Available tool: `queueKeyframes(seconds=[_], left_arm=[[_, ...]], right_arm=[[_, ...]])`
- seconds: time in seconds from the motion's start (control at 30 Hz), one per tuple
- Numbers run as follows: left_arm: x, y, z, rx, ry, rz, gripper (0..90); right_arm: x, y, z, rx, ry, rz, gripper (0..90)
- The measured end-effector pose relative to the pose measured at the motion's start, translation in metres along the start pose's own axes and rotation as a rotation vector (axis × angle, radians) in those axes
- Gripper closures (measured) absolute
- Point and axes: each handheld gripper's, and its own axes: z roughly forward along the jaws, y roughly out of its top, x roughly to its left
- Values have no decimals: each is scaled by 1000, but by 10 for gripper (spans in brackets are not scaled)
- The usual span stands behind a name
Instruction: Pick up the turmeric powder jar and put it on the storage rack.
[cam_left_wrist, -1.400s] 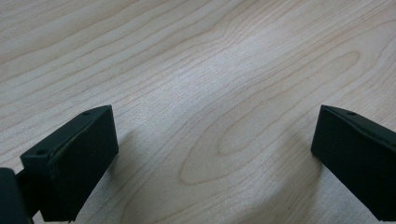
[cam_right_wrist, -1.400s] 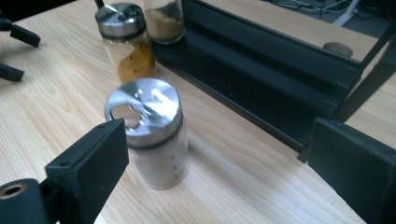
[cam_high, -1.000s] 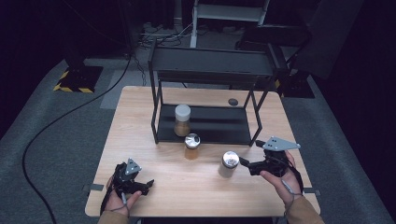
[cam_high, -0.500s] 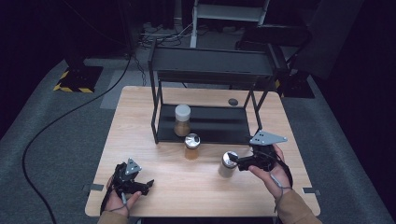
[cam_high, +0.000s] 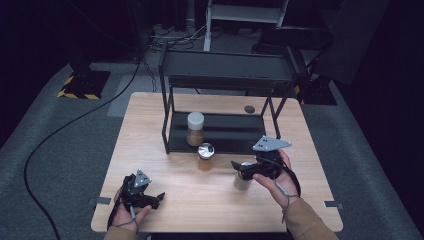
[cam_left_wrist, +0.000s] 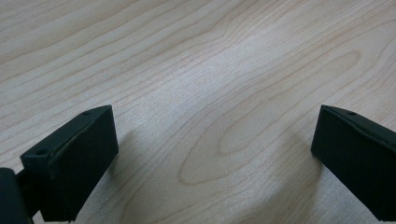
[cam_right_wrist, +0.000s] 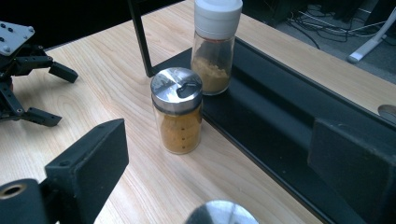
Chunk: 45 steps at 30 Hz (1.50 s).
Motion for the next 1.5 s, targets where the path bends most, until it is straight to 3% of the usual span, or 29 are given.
queueKeyframes(seconds=[0.63,1.33,1.5], left_arm=[[0,0,0,0,0,0,5],[0,0,0,0,-1,1,4],[0,0,0,0,-1,0,4]], right_arm=[[18,26,35,-16,37,-8,51],[46,48,85,16,2,-13,56],[49,49,100,29,-20,19,66]])
